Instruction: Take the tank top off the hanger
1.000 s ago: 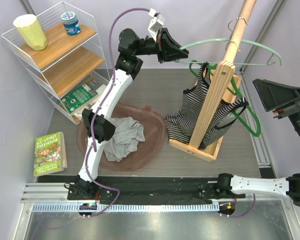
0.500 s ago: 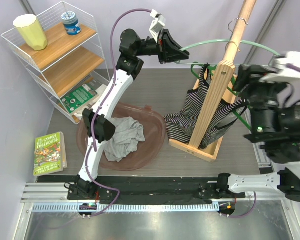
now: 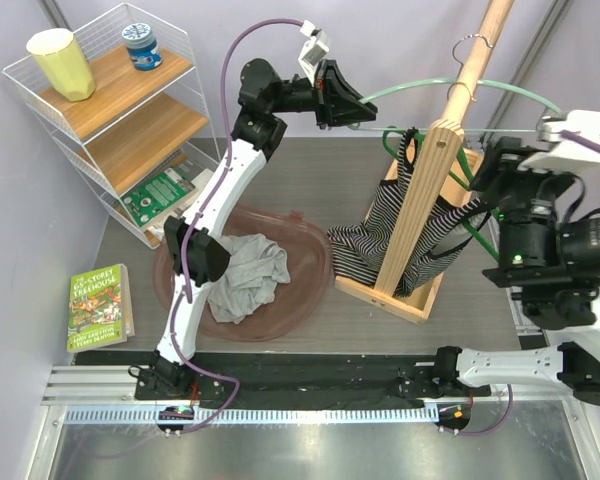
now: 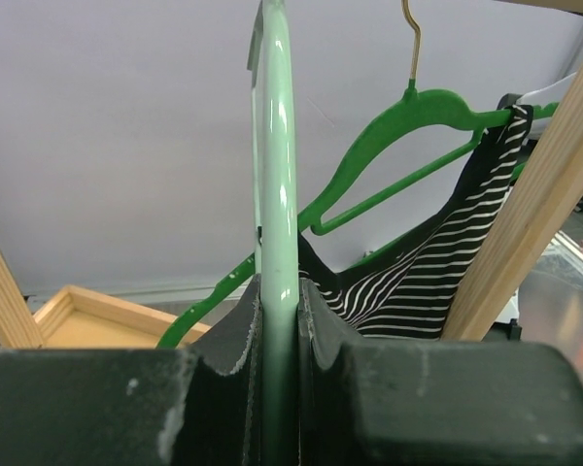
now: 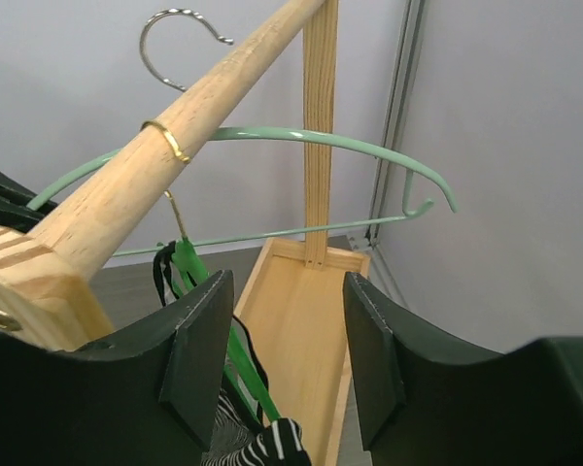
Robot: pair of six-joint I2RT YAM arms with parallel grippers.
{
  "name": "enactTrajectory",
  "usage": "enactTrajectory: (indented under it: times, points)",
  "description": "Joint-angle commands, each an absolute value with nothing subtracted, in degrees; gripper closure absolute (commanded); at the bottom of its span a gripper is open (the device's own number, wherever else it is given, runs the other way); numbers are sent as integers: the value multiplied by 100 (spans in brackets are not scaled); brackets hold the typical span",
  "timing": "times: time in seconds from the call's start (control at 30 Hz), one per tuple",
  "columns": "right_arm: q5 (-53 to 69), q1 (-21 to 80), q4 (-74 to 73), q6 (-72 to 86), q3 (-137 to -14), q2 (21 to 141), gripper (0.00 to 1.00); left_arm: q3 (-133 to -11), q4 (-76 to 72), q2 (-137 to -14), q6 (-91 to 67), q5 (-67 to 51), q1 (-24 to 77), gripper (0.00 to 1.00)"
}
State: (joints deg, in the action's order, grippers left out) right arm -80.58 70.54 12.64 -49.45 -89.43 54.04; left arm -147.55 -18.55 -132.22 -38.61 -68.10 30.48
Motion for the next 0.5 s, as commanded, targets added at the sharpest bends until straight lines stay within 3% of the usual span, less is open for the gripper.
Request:
enactTrajectory:
  times: [0.0,0.23,0.47]
  points:
    - [-8306,7058,82,-3378,-9702,5186,44,-14608,-2267,-12683,-4245,-7040,3120,100]
    - [-8140,7137,-1500,-2111,-10915,5221,43,-14537,-2285,-12463,-4271,-7356,3173,100]
    - [-7445,7137,-1564,-1679,-10767,5063,43,-14686,-1574,-12542,-3569,-7269,3173,100]
